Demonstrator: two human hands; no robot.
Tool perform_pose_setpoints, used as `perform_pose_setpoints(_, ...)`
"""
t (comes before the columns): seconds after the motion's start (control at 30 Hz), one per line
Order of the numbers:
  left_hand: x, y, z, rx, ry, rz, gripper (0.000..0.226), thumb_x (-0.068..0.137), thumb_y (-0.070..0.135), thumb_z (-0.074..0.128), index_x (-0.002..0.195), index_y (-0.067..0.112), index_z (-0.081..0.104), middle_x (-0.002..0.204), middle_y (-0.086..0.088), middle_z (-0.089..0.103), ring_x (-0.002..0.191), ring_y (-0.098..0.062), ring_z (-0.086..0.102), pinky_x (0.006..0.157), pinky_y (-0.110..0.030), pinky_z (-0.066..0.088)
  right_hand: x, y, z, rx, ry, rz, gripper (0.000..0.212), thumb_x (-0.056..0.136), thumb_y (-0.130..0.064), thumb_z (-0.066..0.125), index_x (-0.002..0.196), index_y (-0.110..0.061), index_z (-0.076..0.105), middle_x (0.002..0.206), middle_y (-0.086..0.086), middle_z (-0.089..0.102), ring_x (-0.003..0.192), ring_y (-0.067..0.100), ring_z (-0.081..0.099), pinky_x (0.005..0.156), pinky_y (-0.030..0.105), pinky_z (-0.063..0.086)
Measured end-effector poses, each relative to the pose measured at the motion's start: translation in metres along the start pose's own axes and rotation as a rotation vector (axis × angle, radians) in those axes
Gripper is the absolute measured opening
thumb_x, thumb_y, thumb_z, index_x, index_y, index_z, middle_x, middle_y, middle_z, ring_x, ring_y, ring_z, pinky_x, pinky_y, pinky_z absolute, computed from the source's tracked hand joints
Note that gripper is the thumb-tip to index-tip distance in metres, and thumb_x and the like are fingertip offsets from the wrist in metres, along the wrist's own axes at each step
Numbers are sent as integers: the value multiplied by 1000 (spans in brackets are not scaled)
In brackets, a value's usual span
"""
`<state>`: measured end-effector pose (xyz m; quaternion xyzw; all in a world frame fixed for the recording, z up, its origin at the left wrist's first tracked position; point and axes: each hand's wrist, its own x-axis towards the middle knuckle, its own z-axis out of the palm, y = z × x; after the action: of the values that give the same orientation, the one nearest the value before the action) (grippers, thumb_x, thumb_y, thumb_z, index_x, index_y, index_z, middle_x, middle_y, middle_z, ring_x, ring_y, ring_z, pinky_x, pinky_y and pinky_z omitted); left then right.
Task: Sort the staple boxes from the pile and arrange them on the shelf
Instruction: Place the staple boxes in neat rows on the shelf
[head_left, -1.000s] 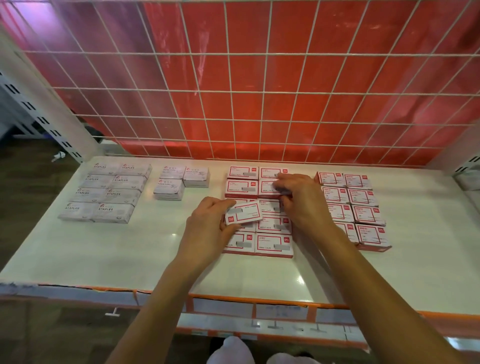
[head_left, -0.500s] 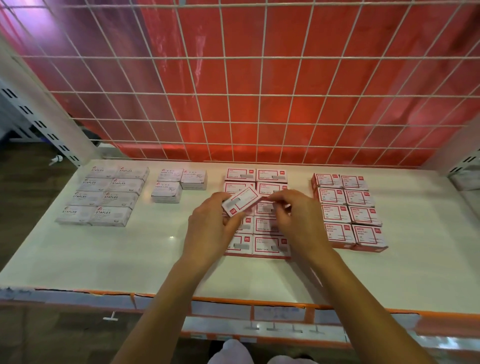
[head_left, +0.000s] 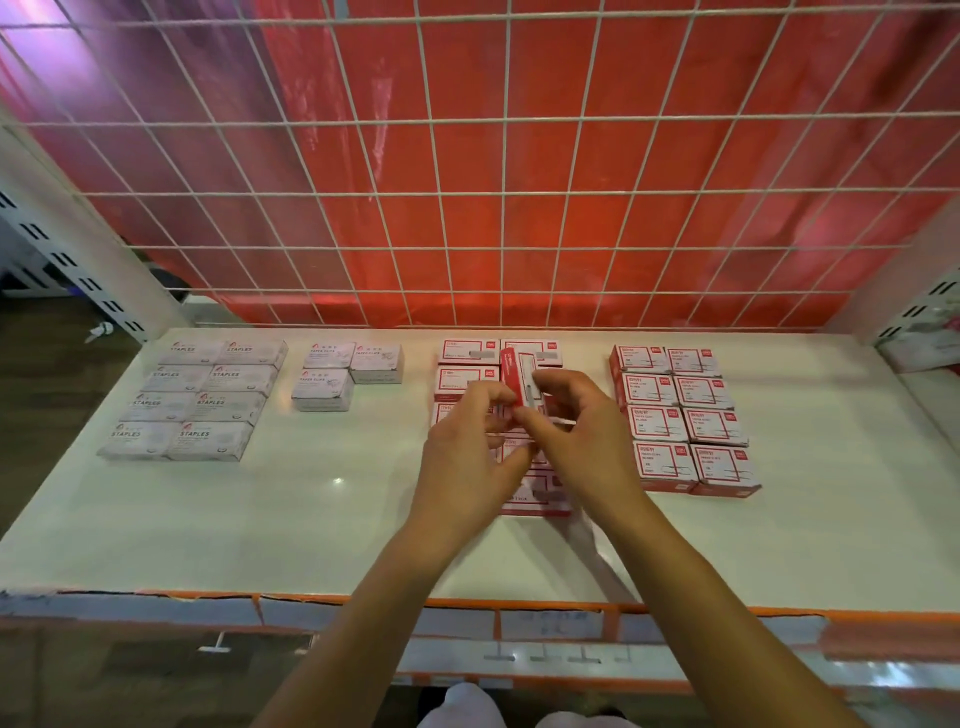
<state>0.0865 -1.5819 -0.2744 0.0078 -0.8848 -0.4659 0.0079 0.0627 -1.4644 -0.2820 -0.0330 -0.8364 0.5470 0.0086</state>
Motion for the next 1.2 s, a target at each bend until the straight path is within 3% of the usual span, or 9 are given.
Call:
perform_pose_setpoints(0.07,0,-3,0,80,-30,21,36,85,22,69,115,29,51,106,19,55,94,3,53,80,-7,40,5,1,-4,-62,-1,-24,41,83,-9,68,119,-24,58,112,-11,62,96,2,55,82,14,47)
perform_pose_setpoints(0.2,2,-9,0,194,-22,45,22,87,26,67,108,28,63,110,13,65,100,-6,59,84,-16,42,10,4,-11,-307,-23,-148,42,80,-1,65,118,-20,61,112,-3,63,104,16,55,86,22,45)
perform_pose_setpoints(0.4,8,-18,-9,281,49,-60,23,89,30,63,112,25,62,120,7,63,103,-14,61,87,-29,53,15,4,-20,-579,-175,-138,39,87,-9,64,124,-20,58,125,-2,59,116,17,46,100,29,41)
perform_pose_setpoints(0.6,15,-28,-17,354,123,-127,31,90,33,63,120,25,60,125,4,62,105,-16,62,88,-30,52,11,2,-20,-577,-245,-201,19,89,-15,62,106,-16,67,113,0,65,105,18,57,98,33,48)
perform_pose_setpoints(0.77,20,-33,-18,363,146,-144,33,89,33,64,121,25,59,123,5,63,104,-15,62,89,-31,52,11,-1,-19,-639,-227,-227,29,92,-17,56,120,-14,63,127,0,60,120,19,47,105,31,35)
perform_pose_setpoints(1.2,33,-39,-14,375,208,-173,41,88,34,65,126,26,53,127,1,55,112,-18,56,94,-32,48,14,13,-10,-627,-195,-150,37,91,-22,59,128,-21,57,142,-2,46,133,18,36,111,35,30)
